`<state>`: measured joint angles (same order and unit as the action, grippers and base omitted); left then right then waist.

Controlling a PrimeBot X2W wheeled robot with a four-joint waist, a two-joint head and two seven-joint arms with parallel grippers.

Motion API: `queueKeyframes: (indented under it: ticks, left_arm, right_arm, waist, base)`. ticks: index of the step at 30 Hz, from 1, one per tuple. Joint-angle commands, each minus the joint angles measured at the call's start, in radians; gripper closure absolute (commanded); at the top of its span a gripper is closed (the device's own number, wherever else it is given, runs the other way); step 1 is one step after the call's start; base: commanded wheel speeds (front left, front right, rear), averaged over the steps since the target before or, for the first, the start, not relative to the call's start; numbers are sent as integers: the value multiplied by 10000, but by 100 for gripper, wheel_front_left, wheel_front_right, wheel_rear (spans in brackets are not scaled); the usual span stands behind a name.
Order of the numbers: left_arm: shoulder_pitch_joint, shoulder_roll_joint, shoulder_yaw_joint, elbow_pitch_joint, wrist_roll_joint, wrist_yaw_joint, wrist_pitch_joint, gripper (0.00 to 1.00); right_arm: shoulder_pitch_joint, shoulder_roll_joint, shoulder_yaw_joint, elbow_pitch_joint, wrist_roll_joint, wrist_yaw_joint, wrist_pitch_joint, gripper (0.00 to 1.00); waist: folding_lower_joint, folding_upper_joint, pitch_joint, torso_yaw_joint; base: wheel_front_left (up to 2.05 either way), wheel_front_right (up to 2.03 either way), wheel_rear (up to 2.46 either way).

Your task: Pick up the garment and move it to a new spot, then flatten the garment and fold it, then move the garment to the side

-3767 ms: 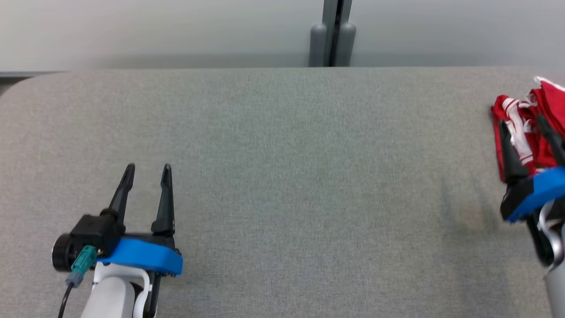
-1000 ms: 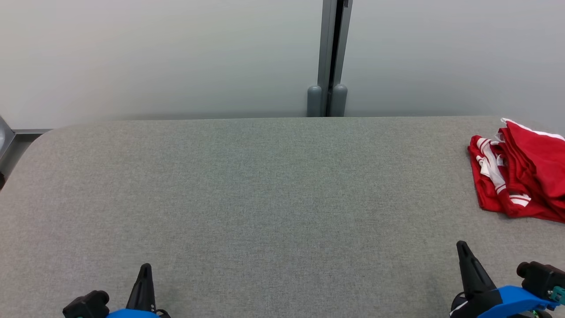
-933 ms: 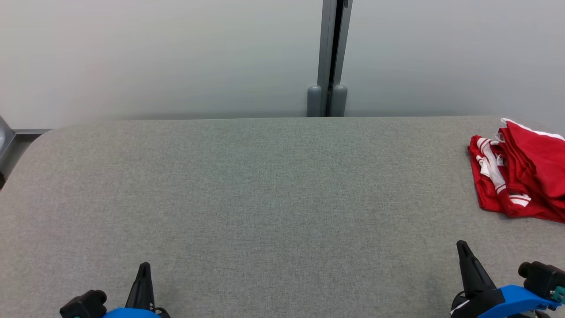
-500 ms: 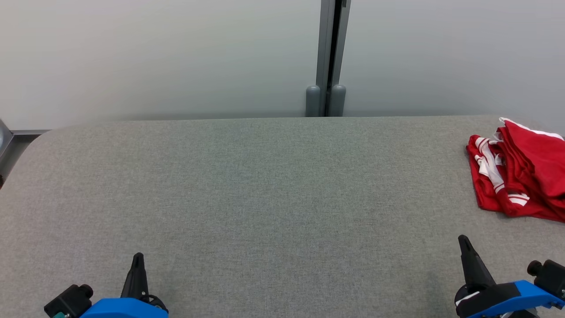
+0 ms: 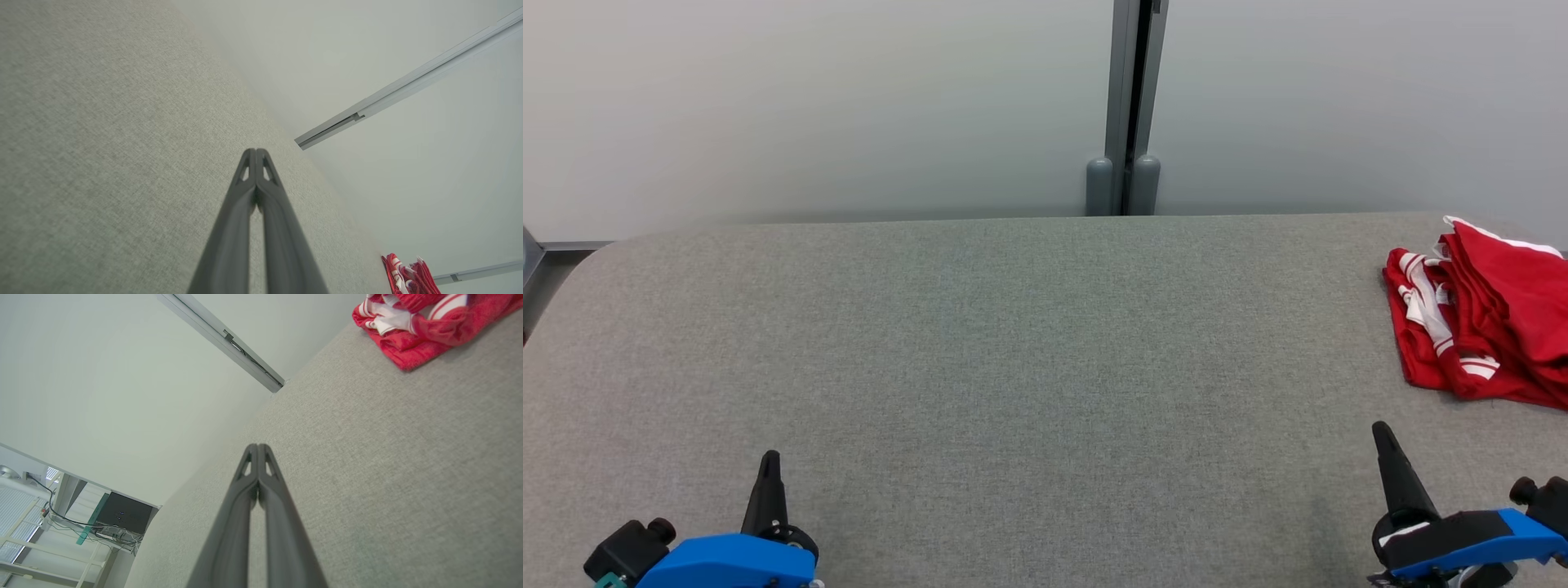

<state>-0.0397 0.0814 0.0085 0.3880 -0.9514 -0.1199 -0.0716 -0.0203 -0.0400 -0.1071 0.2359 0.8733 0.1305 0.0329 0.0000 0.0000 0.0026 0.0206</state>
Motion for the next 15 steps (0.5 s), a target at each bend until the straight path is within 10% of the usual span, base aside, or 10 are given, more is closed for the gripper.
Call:
queueKeyframes:
  ticks: [1,15]
  left_arm:
    - [-253,-2,80,-183,-269,-42,72,100]
    - [-403,-72,340,-506,-1838,-67,521,100]
  right_arm:
    - [-316,-72,-35,-101,347,3,26,100]
    - [-477,-89,-48,-58,2096,3,229,100]
  waist:
    - [0,0,0,-3]
    - [0,0,1,-41]
  base:
    - [0,0,0]
    - [0,0,0]
